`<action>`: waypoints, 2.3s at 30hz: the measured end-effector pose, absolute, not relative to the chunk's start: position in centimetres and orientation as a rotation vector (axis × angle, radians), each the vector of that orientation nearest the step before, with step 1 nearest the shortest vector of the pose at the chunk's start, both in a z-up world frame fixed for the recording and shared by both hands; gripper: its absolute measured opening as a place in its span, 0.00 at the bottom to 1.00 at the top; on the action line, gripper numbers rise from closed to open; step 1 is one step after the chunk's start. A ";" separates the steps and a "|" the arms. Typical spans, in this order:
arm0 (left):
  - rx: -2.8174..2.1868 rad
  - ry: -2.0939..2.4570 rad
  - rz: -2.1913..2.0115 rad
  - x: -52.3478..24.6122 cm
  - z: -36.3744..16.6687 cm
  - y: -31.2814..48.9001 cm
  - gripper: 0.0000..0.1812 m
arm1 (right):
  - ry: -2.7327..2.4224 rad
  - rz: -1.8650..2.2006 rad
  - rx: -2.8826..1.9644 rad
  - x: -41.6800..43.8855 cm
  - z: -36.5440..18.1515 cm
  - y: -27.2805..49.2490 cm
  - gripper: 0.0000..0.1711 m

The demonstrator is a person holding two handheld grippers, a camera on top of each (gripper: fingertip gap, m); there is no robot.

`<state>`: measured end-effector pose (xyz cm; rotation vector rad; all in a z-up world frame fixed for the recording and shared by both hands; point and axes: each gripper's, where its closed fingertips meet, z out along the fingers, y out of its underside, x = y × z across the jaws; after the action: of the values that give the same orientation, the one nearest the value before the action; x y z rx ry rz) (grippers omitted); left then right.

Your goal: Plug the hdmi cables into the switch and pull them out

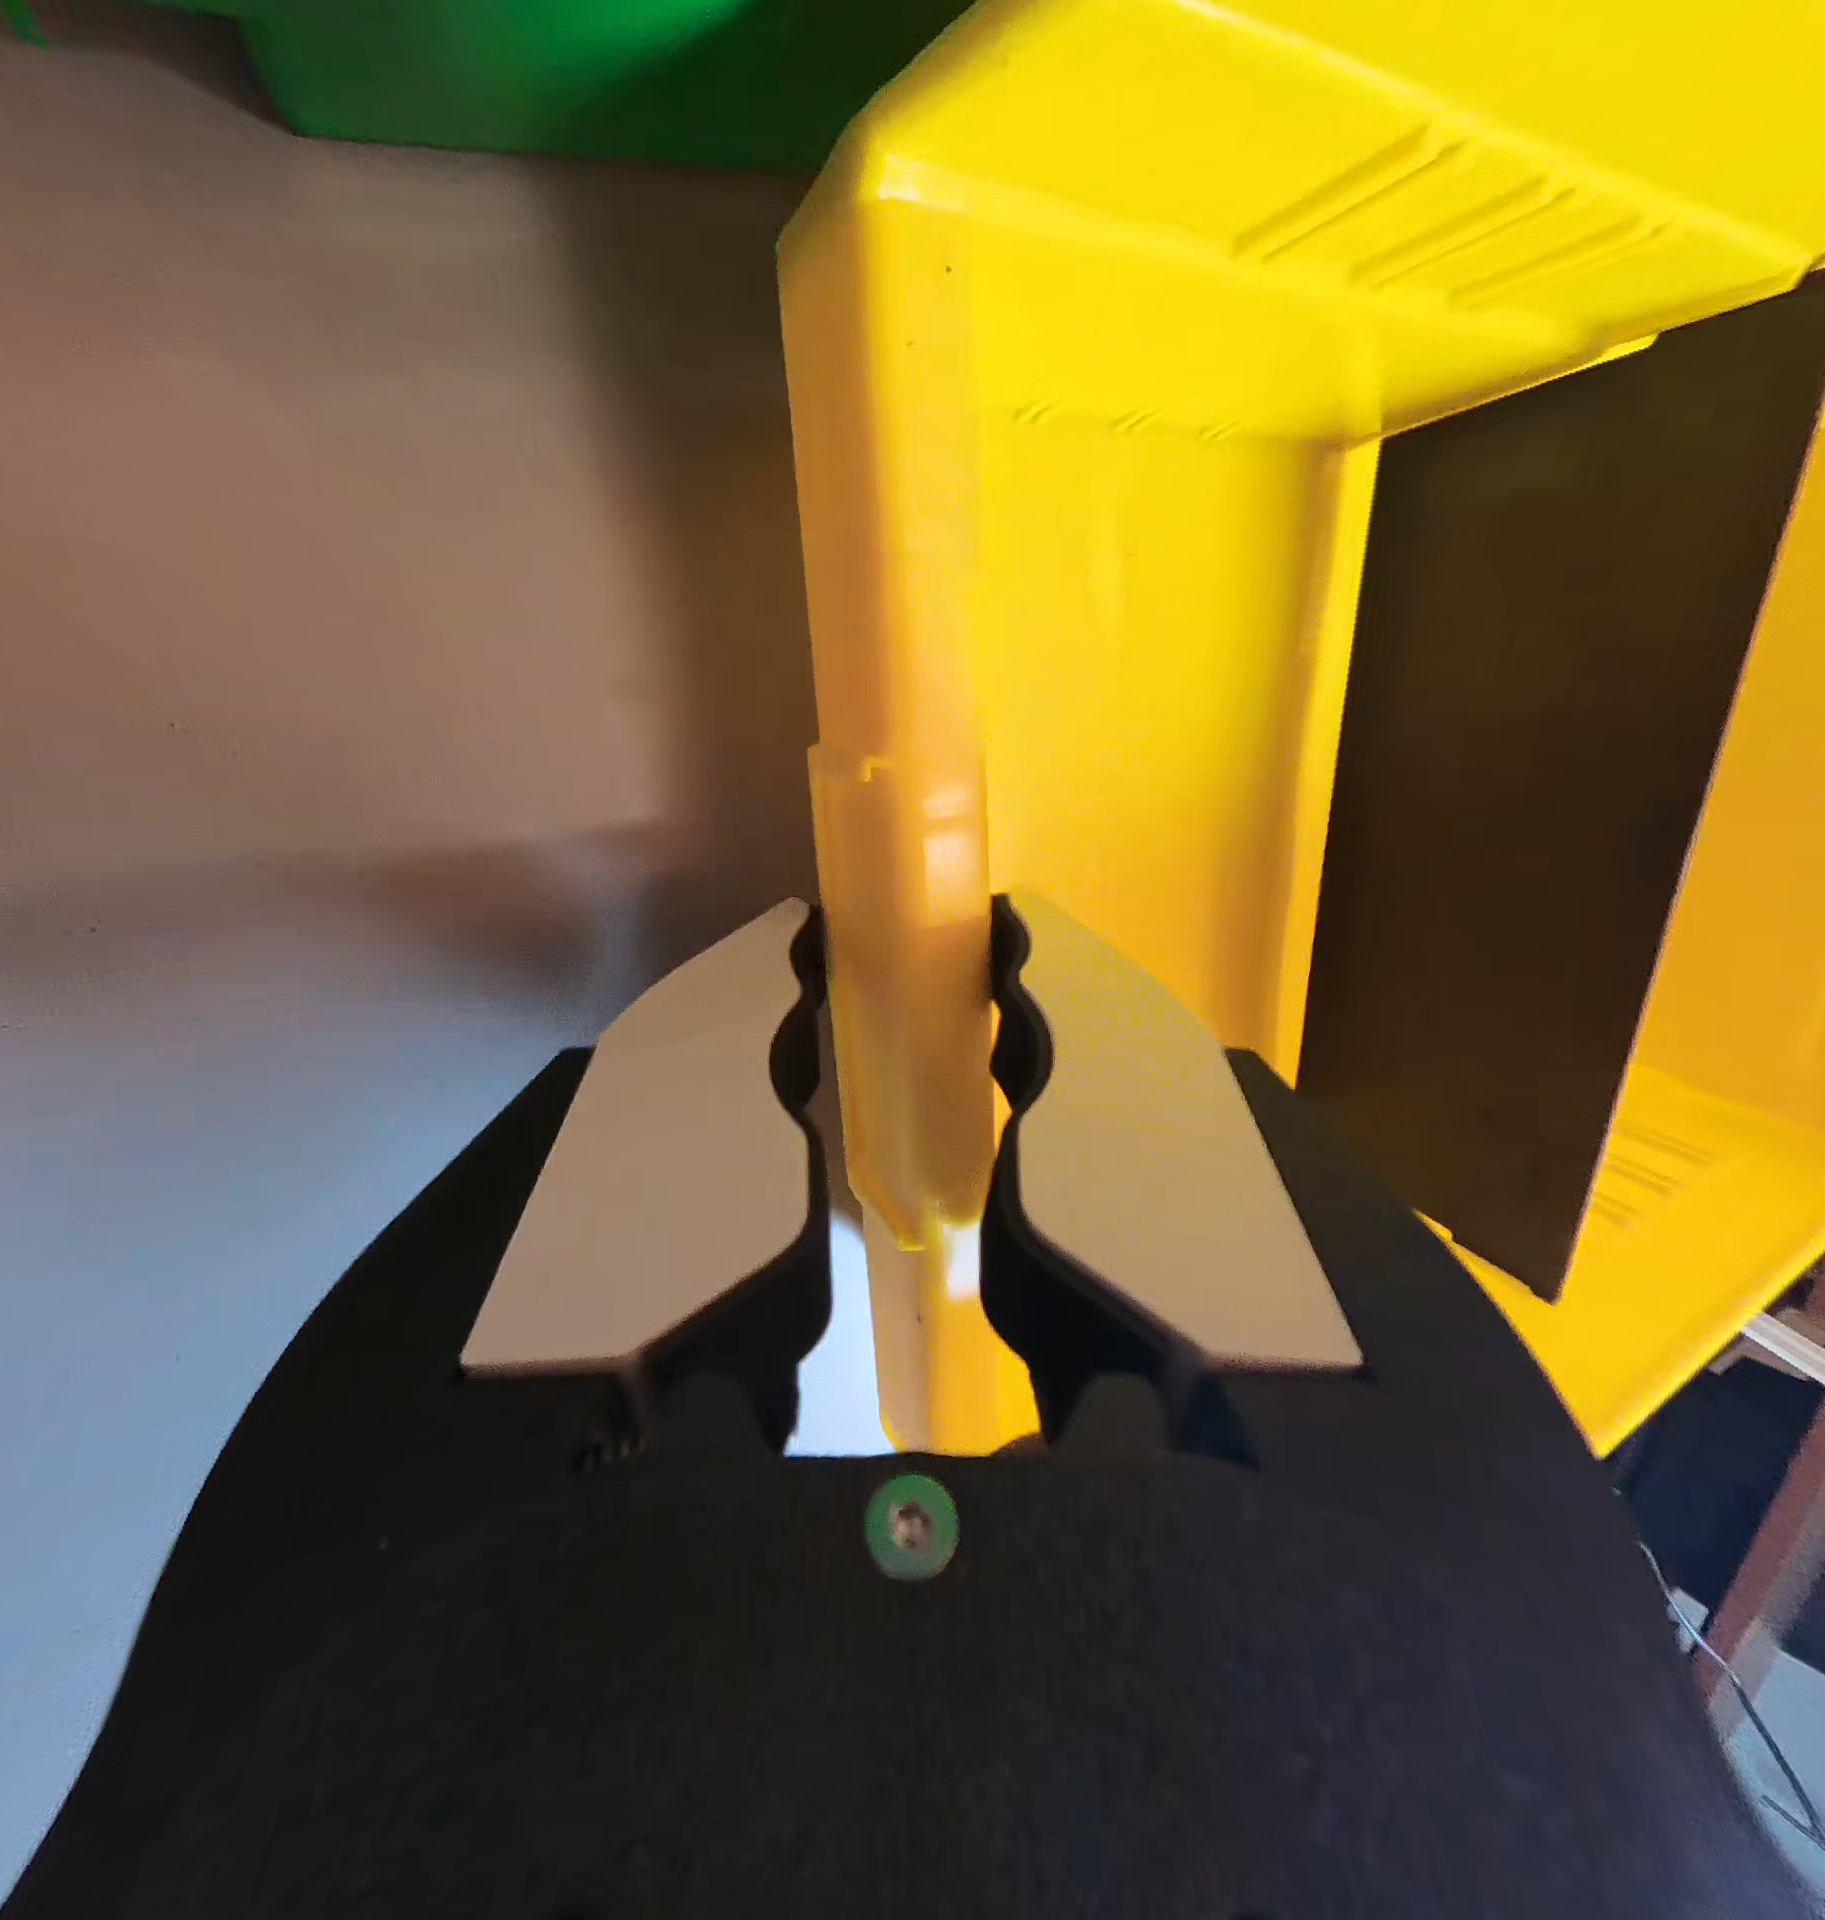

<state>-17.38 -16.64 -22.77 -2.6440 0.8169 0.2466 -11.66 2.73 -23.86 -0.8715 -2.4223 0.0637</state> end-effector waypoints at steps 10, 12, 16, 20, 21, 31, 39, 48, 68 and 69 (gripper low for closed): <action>-2.665 0.770 0.113 -17.3 -23.5 -17.4 0.15 | -2.395 0.122 -0.984 -4.6 -23.5 4.0 0.18; -2.722 0.769 0.107 -17.5 -24.0 -17.8 0.16 | -2.372 0.127 -1.018 -1.8 -23.4 4.4 0.18; -2.755 0.747 0.138 -17.6 -24.0 -17.5 0.14 | -2.311 0.122 -1.080 3.9 -23.5 6.0 0.18; -2.780 0.675 0.111 -17.7 -24.0 -17.4 0.14 | -2.246 0.099 -1.173 8.5 -23.4 8.4 0.18; -2.782 0.665 0.104 -17.8 -24.0 -17.3 0.14 | -2.235 0.076 -1.182 9.4 -23.5 9.2 0.18; -2.666 0.585 0.293 -20.6 -23.0 -14.9 0.17 | -1.973 0.175 -1.318 10.9 -19.8 12.4 0.20; -2.588 0.647 0.221 -17.7 -18.7 -18.5 0.20 | -1.871 0.338 -1.238 9.6 -16.8 9.0 0.19; -2.618 0.956 0.620 -17.3 -24.7 -18.2 0.24 | -1.847 0.412 -1.230 7.3 -18.5 7.8 0.17; -2.438 0.480 0.723 -28.0 -14.2 -9.2 0.11 | -1.656 0.599 -1.278 7.4 -17.5 8.8 0.14; -2.457 0.472 0.712 -28.4 -15.1 -8.9 0.12 | -1.635 0.610 -1.289 7.5 -17.4 9.1 0.14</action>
<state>-28.39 -8.91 -15.07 -2.4572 0.4719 0.7115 7.49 9.07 -17.35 -1.2895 -1.6350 0.6096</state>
